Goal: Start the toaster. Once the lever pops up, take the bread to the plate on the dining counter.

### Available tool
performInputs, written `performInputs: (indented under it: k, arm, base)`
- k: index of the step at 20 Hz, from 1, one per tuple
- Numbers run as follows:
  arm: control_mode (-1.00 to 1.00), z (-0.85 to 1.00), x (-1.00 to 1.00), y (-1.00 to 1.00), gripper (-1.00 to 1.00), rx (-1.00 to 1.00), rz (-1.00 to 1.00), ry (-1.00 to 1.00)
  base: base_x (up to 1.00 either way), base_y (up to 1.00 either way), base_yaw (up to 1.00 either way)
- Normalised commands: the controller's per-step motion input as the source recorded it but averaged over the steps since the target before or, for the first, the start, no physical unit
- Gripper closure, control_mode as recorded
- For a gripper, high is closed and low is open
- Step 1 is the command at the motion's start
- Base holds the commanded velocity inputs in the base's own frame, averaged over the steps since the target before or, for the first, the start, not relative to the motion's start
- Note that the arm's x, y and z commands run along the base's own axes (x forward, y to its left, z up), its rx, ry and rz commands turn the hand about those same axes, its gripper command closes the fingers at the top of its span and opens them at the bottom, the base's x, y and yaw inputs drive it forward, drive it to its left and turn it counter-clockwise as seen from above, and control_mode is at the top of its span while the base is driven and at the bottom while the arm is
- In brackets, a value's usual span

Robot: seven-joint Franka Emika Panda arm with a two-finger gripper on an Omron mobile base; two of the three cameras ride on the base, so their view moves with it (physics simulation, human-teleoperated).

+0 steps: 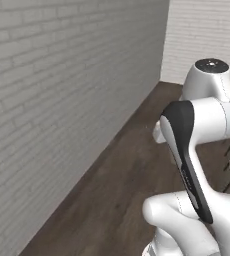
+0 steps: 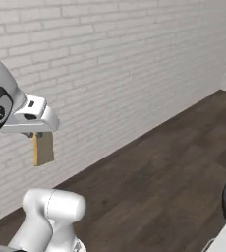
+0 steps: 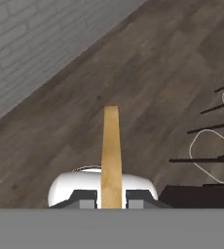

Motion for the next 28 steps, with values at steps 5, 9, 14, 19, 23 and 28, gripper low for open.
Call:
performInputs:
  k: [5,9,14,19,23,28]
  arm:
    - [1.00,0.00,0.00,0.00,1.00,0.00,0.00,0.00]
    - [1.00,0.00,0.00,0.00,1.00,0.00,0.00,0.00]
    - [1.00,0.00,0.00,0.00,1.00,0.00,0.00,0.00]
    - [1.00,0.00,0.00,0.00,1.00,0.00,0.00,0.00]
    - [1.00,0.00,0.00,0.00,1.00,0.00,0.00,0.00]
    - [1.00,0.00,0.00,0.00,1.00,0.00,0.00,0.00]
  base:
    - [0.45,0.00,-0.74]
    - [0.55,0.00,-0.71]
    - [0.87,0.19,-0.61]
    - [0.88,0.31,-0.61]
    - [0.70,0.39,-0.66]
    - [0.49,0.51,-0.72]
